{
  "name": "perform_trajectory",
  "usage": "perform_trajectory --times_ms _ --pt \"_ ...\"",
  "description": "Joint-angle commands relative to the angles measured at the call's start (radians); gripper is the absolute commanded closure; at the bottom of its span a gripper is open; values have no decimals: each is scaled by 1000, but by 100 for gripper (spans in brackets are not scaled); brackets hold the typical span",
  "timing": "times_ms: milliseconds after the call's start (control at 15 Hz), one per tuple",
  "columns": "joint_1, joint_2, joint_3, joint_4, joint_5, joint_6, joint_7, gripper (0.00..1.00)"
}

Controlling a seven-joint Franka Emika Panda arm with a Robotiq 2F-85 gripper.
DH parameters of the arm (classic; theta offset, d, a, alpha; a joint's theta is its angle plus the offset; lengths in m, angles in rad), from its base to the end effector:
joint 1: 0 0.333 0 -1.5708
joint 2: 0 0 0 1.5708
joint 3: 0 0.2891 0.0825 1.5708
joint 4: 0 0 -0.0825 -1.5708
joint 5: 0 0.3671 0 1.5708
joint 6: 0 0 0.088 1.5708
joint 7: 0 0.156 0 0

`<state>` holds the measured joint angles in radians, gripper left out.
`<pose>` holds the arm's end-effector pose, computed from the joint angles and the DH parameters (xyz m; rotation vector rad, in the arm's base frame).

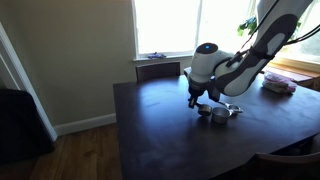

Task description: Unstack the four measuring cups

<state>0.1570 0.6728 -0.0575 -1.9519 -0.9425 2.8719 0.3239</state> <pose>0.5993 0.0939 0.0902 2.6251 0.9287 0.4030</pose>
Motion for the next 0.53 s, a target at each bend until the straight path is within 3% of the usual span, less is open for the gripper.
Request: perform_trajectory --times_ms 0,200,267,400,467 --pt "18 -66 -33 -117 -63 101 61 93" --pt "41 -91 -79 -162 -122 207 118 92" --pt "50 -104 -97 -176 -144 240 141 67" --pt "78 -130 -146 -205 -186 297 184 64" --pt "94 -144 -170 -220 -206 320 200 57"
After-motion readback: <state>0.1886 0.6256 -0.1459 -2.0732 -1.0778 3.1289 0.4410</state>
